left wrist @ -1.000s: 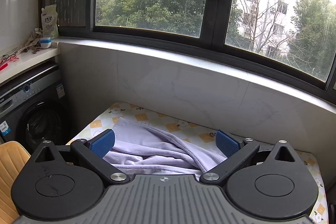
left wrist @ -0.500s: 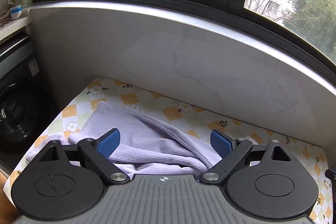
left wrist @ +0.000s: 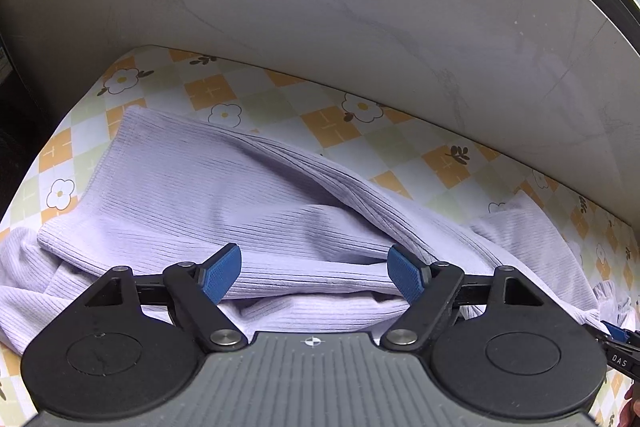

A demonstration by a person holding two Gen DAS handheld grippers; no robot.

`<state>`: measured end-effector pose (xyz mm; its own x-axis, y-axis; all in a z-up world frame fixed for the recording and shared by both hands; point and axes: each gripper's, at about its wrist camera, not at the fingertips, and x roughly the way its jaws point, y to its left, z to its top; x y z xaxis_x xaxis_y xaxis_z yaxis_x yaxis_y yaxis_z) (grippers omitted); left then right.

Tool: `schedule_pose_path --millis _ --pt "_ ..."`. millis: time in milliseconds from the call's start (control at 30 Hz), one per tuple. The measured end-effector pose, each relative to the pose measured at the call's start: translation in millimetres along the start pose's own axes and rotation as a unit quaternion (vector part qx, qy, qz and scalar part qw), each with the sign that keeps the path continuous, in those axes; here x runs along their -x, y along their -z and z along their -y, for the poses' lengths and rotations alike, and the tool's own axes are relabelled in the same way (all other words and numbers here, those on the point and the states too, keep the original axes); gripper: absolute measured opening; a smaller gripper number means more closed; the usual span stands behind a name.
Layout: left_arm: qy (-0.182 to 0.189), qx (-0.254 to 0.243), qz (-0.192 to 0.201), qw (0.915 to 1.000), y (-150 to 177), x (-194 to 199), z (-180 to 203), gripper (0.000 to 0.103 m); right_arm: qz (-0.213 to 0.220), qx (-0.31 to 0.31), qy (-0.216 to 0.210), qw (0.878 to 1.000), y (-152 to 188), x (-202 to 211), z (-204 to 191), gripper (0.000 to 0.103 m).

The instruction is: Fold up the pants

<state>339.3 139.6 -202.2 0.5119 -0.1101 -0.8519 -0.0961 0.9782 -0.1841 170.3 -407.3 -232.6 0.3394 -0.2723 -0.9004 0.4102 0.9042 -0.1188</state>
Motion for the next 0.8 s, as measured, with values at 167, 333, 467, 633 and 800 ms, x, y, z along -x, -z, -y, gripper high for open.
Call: schedule_pose_path --millis 167,333,467,633,800 --pt "0.016 -0.009 -0.023 0.9996 8 -14 7 0.082 -0.053 -0.002 -0.013 0.998 39 4 -4 0.036" --pt "0.039 -0.013 -0.049 0.9980 27 -16 18 0.082 -0.081 -0.031 -0.042 0.995 51 11 2 0.036" --pt "0.032 -0.001 -0.058 0.9978 37 -14 18 0.082 -0.110 -0.018 -0.066 0.992 46 13 7 0.036" --pt "0.009 0.019 -0.052 0.9984 31 -5 17 0.083 -0.084 -0.026 -0.110 0.990 5 26 34 0.037" --pt "-0.030 0.018 -0.021 0.9992 9 -5 31 0.084 -0.021 -0.002 -0.103 0.994 -48 10 53 0.045"
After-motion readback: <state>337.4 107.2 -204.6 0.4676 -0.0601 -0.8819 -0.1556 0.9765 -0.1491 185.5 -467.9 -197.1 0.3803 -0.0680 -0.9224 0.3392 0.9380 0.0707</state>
